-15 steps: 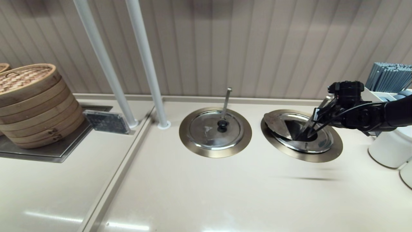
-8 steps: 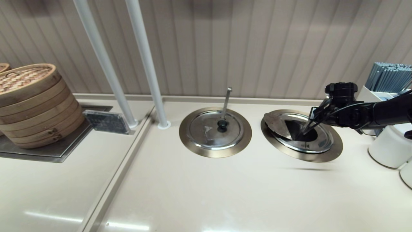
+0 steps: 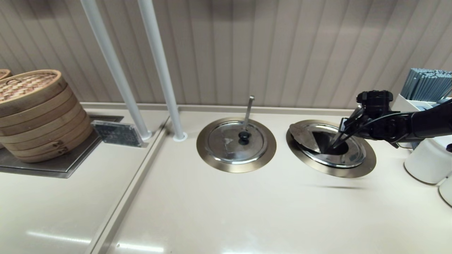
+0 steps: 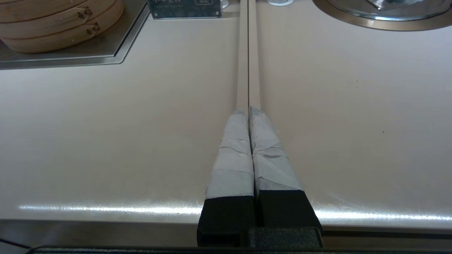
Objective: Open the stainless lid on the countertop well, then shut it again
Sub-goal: Stir with a spoon
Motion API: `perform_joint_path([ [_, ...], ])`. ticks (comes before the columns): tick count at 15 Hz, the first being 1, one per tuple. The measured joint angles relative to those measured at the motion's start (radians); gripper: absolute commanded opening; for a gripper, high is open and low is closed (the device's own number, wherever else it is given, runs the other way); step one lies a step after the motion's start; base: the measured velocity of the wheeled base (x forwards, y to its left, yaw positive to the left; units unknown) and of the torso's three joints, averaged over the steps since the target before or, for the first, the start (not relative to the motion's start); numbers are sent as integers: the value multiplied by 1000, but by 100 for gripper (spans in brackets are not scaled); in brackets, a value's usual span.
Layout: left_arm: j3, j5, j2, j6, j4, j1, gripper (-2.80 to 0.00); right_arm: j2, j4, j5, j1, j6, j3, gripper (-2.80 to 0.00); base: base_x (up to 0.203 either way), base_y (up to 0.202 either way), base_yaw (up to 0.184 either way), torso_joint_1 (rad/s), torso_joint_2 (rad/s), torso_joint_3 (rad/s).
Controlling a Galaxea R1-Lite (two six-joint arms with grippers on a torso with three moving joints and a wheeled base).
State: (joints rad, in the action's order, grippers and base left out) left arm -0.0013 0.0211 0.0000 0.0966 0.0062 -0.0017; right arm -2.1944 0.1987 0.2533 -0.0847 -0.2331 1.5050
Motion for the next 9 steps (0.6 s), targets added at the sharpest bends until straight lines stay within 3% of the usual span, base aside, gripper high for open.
perform_joint_path([
  [5, 0, 0, 0, 0, 0, 0, -280, 0, 5, -12, -6, -13, -2, 0, 0, 0, 0, 0, 0, 0],
  [9, 0, 0, 0, -1, 0, 0, -280, -73, 13, -13, -25, -7, 111, 0, 0, 0, 0, 0, 0, 0],
])
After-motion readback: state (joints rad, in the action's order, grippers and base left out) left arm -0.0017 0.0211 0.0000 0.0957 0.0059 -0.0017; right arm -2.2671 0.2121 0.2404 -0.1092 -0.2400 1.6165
